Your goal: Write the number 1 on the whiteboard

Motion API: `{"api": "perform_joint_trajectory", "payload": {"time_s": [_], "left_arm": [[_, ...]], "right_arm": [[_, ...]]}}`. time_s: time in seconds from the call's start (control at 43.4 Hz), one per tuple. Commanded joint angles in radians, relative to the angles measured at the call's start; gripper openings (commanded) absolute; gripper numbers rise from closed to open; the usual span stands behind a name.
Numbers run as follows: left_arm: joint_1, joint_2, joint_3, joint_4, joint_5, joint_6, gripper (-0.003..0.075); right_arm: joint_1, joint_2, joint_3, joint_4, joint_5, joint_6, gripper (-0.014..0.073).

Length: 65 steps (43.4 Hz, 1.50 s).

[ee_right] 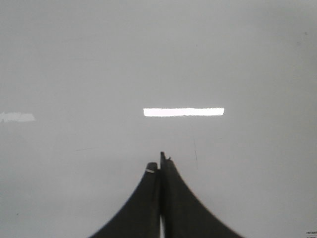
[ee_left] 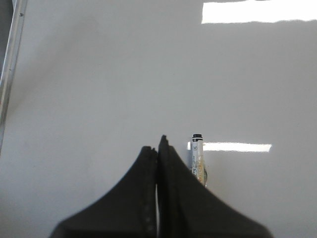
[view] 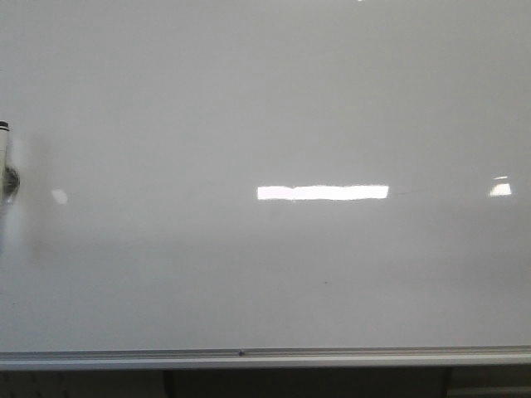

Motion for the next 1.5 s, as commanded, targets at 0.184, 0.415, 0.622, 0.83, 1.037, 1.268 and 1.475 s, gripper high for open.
{"api": "perform_joint_trajectory", "payload": {"time_s": [0.184,0.415,0.622,0.83,1.037,1.268,1.475], "left_arm": [[-0.008,-0.016,0.024,-0.002,-0.086,-0.011,-0.002],[-0.008,-0.016,0.024,-0.002,-0.086,-0.011,-0.002],[-0.008,-0.016,0.024,-0.002,-0.086,-0.011,-0.002],[-0.008,-0.016,0.024,-0.002,-0.105,-0.011,-0.002],[-0.008,-0.016,0.015,-0.002,-0.209,-0.011,-0.002],[-0.008,-0.013,-0.119,-0.002,-0.239,-0.011,-0.002],[-0.008,0.04,-0.344,-0.002,-0.069,-0.011,-0.002]], "right_arm": [[-0.005,-0.017,-0.021,-0.001,-0.084,-0.002,-0.0069],[-0.005,-0.017,-0.021,-0.001,-0.084,-0.002,-0.0069],[-0.005,-0.017,-0.021,-0.001,-0.084,-0.002,-0.0069],[-0.005,-0.017,-0.021,-0.001,-0.093,-0.002,-0.0069],[-0.004,-0.017,-0.042,-0.001,-0.093,-0.002,-0.0069],[-0.004,-0.016,-0.202,-0.001,0.007,-0.002,-0.0069],[-0.004,0.072,-0.403,-0.001,0.114,-0.002,-0.0069]]}}
